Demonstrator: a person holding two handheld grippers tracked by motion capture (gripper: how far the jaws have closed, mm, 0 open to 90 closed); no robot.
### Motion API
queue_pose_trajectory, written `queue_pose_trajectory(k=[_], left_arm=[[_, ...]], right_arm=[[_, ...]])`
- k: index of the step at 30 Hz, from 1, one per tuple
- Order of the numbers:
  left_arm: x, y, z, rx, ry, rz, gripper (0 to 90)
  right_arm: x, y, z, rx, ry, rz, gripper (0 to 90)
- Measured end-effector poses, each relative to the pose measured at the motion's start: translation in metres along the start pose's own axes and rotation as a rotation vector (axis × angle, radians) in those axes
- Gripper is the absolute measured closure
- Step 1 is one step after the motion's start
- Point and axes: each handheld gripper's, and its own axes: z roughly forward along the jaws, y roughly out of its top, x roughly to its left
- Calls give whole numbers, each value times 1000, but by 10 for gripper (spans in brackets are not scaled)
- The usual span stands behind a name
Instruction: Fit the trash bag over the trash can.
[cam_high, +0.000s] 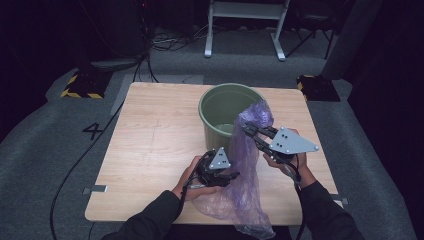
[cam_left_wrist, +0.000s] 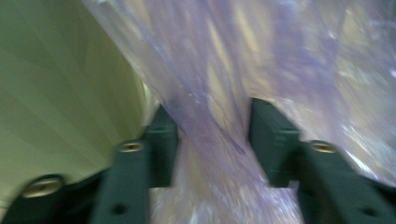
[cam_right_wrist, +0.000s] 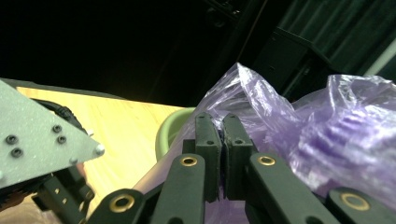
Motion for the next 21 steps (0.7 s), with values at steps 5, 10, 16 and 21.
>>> queue_pose_trajectory(k=[5,10,16,21], left_arm=[[2,-2,-9,-43,-11,17,806],[2,-2,-14,-88,-31,19,870],[0,-1,-20,-111,-31,49,885],[0,1,-26,-136,-24,56,886]], right_arm=[[-6,0,6,17,12,-8,878],[-19,-2,16,45,44,39,879],[-32,-9,27,98,70,93,876],[-42,-18,37,144,95,171,863]])
